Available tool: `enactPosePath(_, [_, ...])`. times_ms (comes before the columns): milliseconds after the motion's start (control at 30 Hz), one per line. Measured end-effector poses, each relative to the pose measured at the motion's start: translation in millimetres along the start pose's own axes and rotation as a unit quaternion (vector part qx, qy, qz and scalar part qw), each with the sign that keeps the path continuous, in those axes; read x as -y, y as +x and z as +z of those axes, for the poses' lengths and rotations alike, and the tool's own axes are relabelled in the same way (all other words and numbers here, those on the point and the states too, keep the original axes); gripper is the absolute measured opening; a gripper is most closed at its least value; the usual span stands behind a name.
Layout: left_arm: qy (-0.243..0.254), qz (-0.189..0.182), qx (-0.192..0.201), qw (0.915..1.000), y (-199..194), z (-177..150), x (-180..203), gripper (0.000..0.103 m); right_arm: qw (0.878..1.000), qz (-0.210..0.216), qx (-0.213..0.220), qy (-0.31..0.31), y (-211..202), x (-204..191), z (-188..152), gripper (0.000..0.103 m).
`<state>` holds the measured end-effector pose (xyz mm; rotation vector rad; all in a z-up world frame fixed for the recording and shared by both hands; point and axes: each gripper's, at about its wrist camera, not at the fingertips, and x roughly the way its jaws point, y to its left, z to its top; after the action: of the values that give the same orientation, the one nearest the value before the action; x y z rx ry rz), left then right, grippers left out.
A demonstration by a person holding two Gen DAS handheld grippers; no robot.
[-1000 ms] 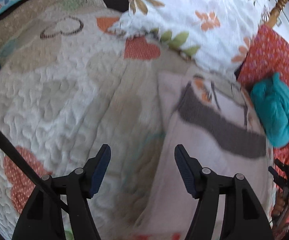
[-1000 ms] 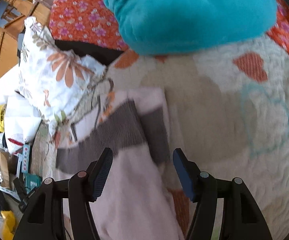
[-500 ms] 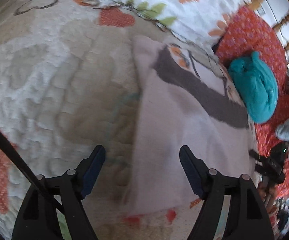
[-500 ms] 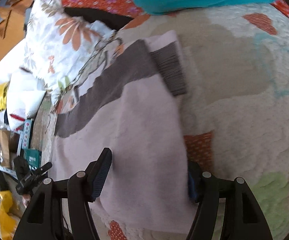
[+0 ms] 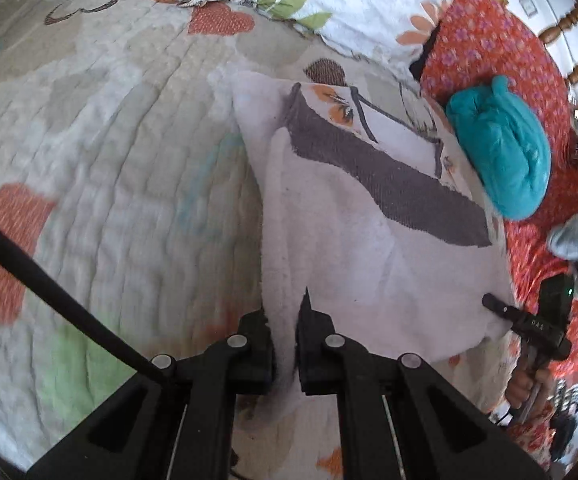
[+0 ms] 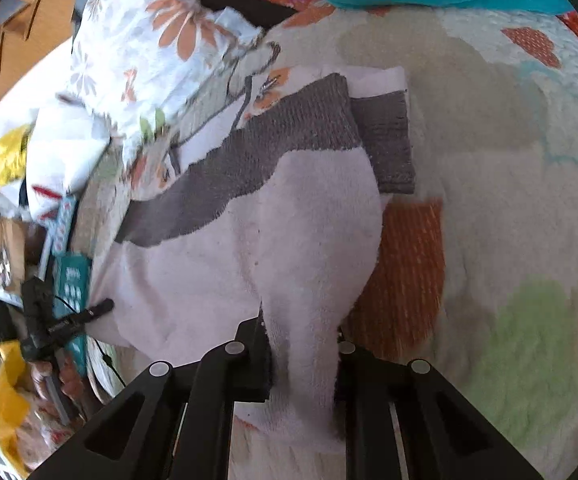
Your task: Fold small clothes
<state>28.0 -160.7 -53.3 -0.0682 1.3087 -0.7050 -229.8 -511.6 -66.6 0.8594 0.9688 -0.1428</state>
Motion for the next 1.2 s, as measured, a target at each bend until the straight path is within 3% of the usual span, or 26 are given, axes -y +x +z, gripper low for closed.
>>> enactPosePath(200, [0.007,0.068,-0.019,0.9975,-4.3,-52.5,-12.5,0.011,0.999,-0.03,-0.03,0.001,0.7,9.7,-37.2,0.02])
enactPosePath(267, [-0.006,0.063,-0.013,0.9979,-11.7,-59.7,-21.4,0.014,0.999,-0.025,-0.025,0.018,-6.0,14.7,-38.5,0.027])
enactPosePath(333, [-0.016,0.06,0.01,0.998,-27.4,-63.3,-27.3,0.016,0.999,-0.04,-0.009,0.026,-20.4,14.7,-36.8,0.038])
enactPosePath(367, [-0.016,0.064,0.031,0.9973,-37.3,-64.5,-27.9,0.016,0.998,-0.05,0.012,0.024,-32.2,12.9,-35.5,0.038])
enactPosePath(433, [-0.018,0.069,0.079,0.9943,-57.6,-63.1,-30.4,0.024,0.996,-0.071,0.057,0.017,-53.3,7.1,-30.4,0.038])
enactPosePath(500, [-0.036,0.059,0.129,0.9893,-73.6,-60.0,-31.9,0.043,0.99,-0.085,0.108,-0.003,-70.8,-6.8,-21.6,0.038])
enactPosePath(567, [-0.04,0.051,0.148,0.9868,-73.5,-53.0,-25.7,0.045,0.989,-0.079,0.127,-0.022,-72.0,-20.8,-14.1,0.038])
enactPosePath(700, [-0.015,0.034,0.141,0.9893,-48.5,-40.7,5.4,0.048,0.992,-0.048,0.11,-0.044,-36.7,-45.0,0.2,0.031])
enactPosePath(800, [-0.006,0.037,0.116,0.9926,-18.7,-26.5,24.5,0.048,0.993,-0.062,0.081,-0.055,1.3,-53.3,12.7,0.029])
enactPosePath(933, [0.012,0.08,0.097,0.992,21.7,-1.6,43.1,0.048,0.993,-0.094,0.052,-0.047,50.4,-45.8,31.7,0.027])
enactPosePath(1100, [0.011,0.127,0.084,0.9883,43.9,13.5,40.3,0.048,0.99,-0.103,0.071,-0.064,59.8,-50.8,48.3,0.031])
enactPosePath(1200, [-0.035,0.151,0.08,0.9848,44.7,22.2,23.6,0.064,0.987,-0.116,0.076,-0.087,61.6,-55.3,53.1,0.032])
